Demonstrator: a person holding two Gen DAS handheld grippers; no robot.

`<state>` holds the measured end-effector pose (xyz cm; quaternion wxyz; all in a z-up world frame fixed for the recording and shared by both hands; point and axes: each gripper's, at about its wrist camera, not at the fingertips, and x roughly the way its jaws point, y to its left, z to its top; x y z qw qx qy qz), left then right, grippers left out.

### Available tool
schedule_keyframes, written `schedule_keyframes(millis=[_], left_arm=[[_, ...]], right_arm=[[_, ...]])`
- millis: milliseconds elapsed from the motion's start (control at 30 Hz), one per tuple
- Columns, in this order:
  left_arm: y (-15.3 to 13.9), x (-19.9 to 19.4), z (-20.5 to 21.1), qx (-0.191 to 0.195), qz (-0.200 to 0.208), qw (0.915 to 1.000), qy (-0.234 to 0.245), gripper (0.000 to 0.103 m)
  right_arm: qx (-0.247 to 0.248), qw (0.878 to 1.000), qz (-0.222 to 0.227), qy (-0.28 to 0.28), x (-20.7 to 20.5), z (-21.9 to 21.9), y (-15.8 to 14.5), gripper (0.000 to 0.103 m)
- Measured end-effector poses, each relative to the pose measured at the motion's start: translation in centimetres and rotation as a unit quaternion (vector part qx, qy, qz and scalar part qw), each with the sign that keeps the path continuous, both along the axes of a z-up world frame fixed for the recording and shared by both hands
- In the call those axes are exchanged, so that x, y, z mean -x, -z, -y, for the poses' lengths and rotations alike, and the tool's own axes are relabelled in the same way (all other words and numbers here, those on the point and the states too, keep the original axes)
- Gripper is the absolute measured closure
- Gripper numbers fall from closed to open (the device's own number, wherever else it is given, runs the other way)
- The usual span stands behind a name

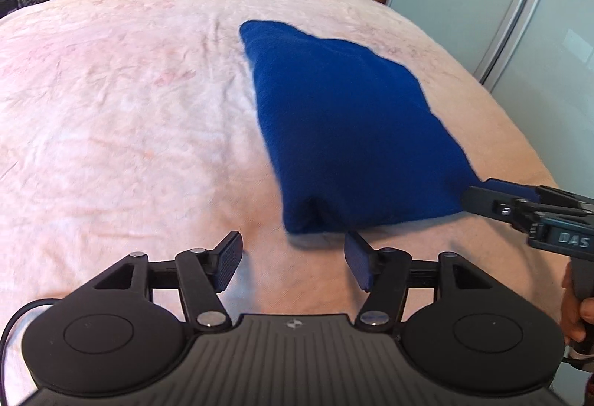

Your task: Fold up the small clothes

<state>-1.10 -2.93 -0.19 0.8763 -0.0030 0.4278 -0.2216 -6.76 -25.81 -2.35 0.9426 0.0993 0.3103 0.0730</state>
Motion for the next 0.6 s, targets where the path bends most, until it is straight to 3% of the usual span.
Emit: schedule_keyframes(millis=[67,233,300,367,467,600], left_arm=[[0.4,0.6,0.0,-0.025,0.009,0.9994,-0.020,0.043],[0.7,1.5,0.0,-0.076,0.028,0.9948,-0.061,0.043],[0.6,1.6,0.0,-0.091,0.032,0.9929,-0.070,0.043],[0.6,1.7,0.1,-0.101,0.032,0.9913,-0.077,0.043],[0.6,1.8,0.5,-0.115,0.031,0.9896,-0.080,0.034],[0.6,2.1,1.1,-0.128,0.037,0.9879,-0.079,0.033]], right_arm=[[0.004,1.000,0.004,-0.004,0.8,-0.6,0.0,0.030],[0.069,0.998,0.010,0.002,2.5,-4.1,0.3,0.005],[0.091,0.996,0.009,0.005,2.7,-4.9,0.3,0.002],[0.097,0.995,-0.001,0.010,2.7,-5.2,0.4,0.001],[0.088,0.995,-0.024,0.029,2.3,-5.1,0.7,0.001],[0.079,0.995,-0.045,0.042,2.1,-5.0,1.4,0.001]])
